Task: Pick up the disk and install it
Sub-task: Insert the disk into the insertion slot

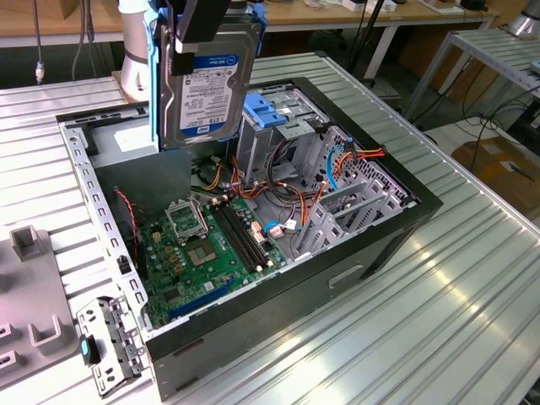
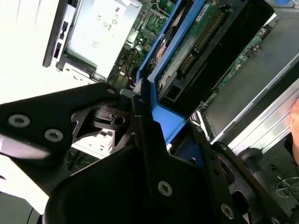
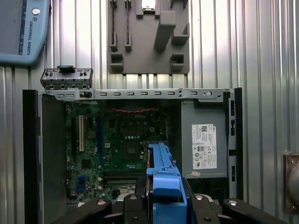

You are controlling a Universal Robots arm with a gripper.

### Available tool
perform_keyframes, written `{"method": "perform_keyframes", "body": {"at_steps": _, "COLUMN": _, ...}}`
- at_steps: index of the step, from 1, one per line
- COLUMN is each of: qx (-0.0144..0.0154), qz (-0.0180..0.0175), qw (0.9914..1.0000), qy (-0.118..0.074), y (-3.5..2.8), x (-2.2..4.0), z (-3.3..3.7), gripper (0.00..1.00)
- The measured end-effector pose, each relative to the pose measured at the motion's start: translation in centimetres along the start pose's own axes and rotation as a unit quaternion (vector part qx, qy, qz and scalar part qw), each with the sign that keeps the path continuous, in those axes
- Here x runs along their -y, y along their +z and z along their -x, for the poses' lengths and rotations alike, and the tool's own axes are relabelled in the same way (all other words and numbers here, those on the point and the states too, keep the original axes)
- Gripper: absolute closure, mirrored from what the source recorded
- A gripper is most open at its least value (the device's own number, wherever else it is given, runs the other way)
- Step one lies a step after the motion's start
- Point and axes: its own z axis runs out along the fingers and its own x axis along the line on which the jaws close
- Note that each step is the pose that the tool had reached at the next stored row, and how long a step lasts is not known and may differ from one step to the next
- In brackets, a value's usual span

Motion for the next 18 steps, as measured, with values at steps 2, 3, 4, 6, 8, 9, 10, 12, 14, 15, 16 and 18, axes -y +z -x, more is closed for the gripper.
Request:
{"method": "perform_keyframes", "body": {"at_steps": 2, "qx": 0.0000, "qz": 0.0000, "qw": 1.00000, "qy": 0.000, "y": 0.00, "x": 0.38, "z": 0.00, "gripper": 0.63}}
{"method": "perform_keyframes", "body": {"at_steps": 3, "qx": 0.0000, "qz": 0.0000, "qw": 1.00000, "qy": 0.000, "y": 0.00, "x": 0.57, "z": 0.01, "gripper": 0.63}}
{"method": "perform_keyframes", "body": {"at_steps": 4, "qx": 0.0000, "qz": 0.0000, "qw": 1.00000, "qy": 0.000, "y": 0.00, "x": 0.79, "z": 0.01, "gripper": 0.63}}
{"method": "perform_keyframes", "body": {"at_steps": 6, "qx": 0.0000, "qz": 0.0000, "qw": 1.00000, "qy": 0.000, "y": -0.01, "x": 1.19, "z": 0.01, "gripper": 0.63}}
{"method": "perform_keyframes", "body": {"at_steps": 8, "qx": 0.0001, "qz": 0.0000, "qw": 1.00000, "qy": 0.000, "y": -0.01, "x": 1.71, "z": 0.00, "gripper": 0.63}}
{"method": "perform_keyframes", "body": {"at_steps": 9, "qx": 0.0000, "qz": 0.0000, "qw": 1.00000, "qy": 0.000, "y": -0.02, "x": 1.97, "z": 0.00, "gripper": 0.63}}
{"method": "perform_keyframes", "body": {"at_steps": 10, "qx": 0.0000, "qz": 0.0000, "qw": 1.00000, "qy": 0.000, "y": -0.02, "x": 2.19, "z": -0.03, "gripper": 0.63}}
{"method": "perform_keyframes", "body": {"at_steps": 12, "qx": 0.0000, "qz": 0.0000, "qw": 1.00000, "qy": 0.000, "y": -0.02, "x": 2.37, "z": -0.08, "gripper": 0.63}}
{"method": "perform_keyframes", "body": {"at_steps": 14, "qx": 0.0000, "qz": 0.0000, "qw": 1.00000, "qy": 0.000, "y": -0.03, "x": 2.45, "z": -0.19, "gripper": 0.63}}
{"method": "perform_keyframes", "body": {"at_steps": 15, "qx": 0.0000, "qz": 0.0000, "qw": 1.00000, "qy": 0.000, "y": -0.03, "x": 2.46, "z": -0.28, "gripper": 0.63}}
{"method": "perform_keyframes", "body": {"at_steps": 16, "qx": 0.0000, "qz": 0.0000, "qw": 1.00000, "qy": 0.000, "y": -0.03, "x": 2.46, "z": -0.43, "gripper": 0.63}}
{"method": "perform_keyframes", "body": {"at_steps": 18, "qx": 0.0001, "qz": 0.0000, "qw": 1.00000, "qy": 0.000, "y": -0.01, "x": 2.48, "z": -0.81, "gripper": 0.63}}
